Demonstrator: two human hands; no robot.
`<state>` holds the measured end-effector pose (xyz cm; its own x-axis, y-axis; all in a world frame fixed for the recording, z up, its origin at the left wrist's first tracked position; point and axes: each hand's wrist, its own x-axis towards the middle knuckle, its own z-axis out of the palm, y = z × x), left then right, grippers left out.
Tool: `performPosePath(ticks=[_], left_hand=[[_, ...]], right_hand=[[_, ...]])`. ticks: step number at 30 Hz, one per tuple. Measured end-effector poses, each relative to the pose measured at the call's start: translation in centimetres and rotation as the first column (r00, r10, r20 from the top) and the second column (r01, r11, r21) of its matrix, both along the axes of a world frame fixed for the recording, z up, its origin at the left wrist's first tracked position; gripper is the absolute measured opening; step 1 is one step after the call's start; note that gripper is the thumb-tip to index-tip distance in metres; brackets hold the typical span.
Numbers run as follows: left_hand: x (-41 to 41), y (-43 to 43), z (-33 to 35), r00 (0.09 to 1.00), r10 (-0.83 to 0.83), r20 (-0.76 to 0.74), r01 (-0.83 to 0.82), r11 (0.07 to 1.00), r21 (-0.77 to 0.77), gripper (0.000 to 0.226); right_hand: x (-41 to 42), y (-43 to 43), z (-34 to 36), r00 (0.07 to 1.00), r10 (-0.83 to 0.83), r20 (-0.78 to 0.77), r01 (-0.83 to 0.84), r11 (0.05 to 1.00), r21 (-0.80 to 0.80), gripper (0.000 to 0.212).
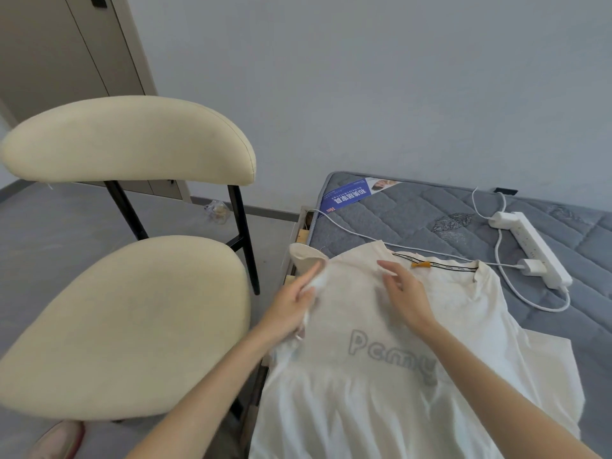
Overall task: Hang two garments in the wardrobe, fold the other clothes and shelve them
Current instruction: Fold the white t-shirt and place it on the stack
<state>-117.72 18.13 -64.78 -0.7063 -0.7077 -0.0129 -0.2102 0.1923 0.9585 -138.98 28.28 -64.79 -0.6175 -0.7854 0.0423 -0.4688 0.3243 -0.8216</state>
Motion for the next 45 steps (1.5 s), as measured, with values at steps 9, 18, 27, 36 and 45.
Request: performPosePath(ticks=[9, 18, 27, 36, 45], left_hand=[[-0.8, 5.3, -4.0, 0.997, 0.019, 0.074, -0.029, 0.992, 0.125, 0.019], [5.3, 3.2, -7.0, 0.820, -0.080, 0.567, 0.259, 0.935, -0.243, 0.072], [5.4, 2.4, -7.8, 0.887, 0.041, 0.460, 0.184, 0.882, -0.433, 0.026], [6.3, 1.8, -8.4, 0.835, 0.061, 0.547, 0.219, 0.875, -0.432, 0.034], [6.3, 2.4, -9.2, 0.805, 0.073, 0.588, 0.213, 0.890, -0.402, 0.017]], right_hand=[[-0.8, 3.1, 0.8, 0.995, -0.082, 0.048, 0.082, 0.997, -0.008, 0.025], [2.7, -5.2, -0.3, 0.870, 0.335, -0.362, -0.191, 0.905, 0.379, 0.036], [3.0, -11.4, -3.3, 0.920, 0.312, -0.236, -0.058, 0.705, 0.706, 0.049], [2.5, -15.3, -2.3, 0.987, 0.091, -0.131, -0.035, 0.926, 0.376, 0.023], [2.8, -15.5, -4.6, 0.857, 0.414, -0.306, -0.163, 0.781, 0.602, 0.036]])
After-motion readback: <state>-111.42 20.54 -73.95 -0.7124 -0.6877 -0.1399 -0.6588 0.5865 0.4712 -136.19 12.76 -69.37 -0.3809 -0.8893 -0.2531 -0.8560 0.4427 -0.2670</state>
